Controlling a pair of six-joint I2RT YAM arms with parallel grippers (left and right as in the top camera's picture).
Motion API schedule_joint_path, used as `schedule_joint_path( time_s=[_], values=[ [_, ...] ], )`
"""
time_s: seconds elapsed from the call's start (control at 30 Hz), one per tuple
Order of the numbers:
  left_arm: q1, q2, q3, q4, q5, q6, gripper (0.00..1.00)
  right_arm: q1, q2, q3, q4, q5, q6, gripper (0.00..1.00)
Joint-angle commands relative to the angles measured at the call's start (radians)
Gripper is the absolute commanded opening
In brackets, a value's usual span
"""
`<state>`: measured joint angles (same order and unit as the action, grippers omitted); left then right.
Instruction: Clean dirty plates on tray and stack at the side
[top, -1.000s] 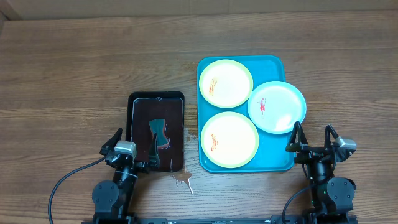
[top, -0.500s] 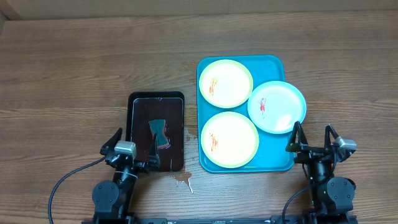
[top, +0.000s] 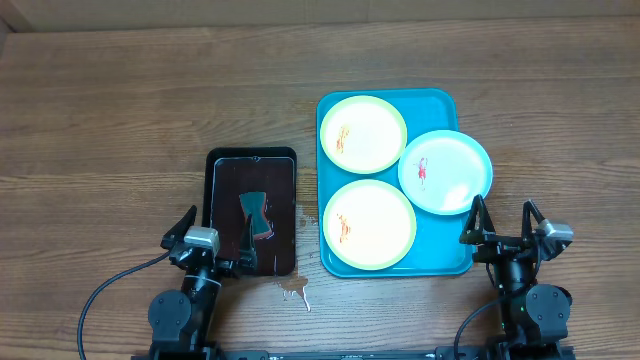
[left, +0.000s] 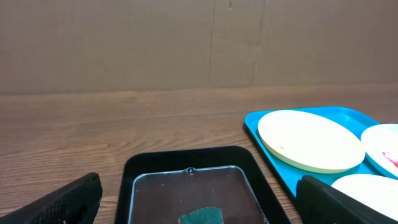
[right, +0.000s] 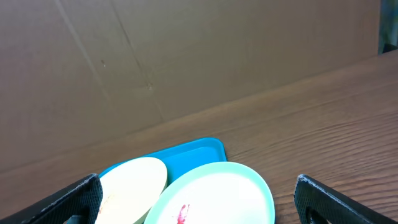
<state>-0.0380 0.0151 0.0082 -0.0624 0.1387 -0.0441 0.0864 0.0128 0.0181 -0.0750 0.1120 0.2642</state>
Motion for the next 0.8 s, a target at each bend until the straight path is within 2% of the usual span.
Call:
schedule_joint_path(
  time_s=[0.0,0.77],
  values=[
    [0.000,-0.003,-0.003,-0.002,0.001,0.021,1.00,-0.003,-0.008,-0.010,0.005,0.007,-0.003,1.00],
    [0.000,-0.003,-0.003,0.002,0.022,0.011,1.00,-0.003,-0.008,-0.010,0.006,0.006,-0.003,1.00]
  ],
)
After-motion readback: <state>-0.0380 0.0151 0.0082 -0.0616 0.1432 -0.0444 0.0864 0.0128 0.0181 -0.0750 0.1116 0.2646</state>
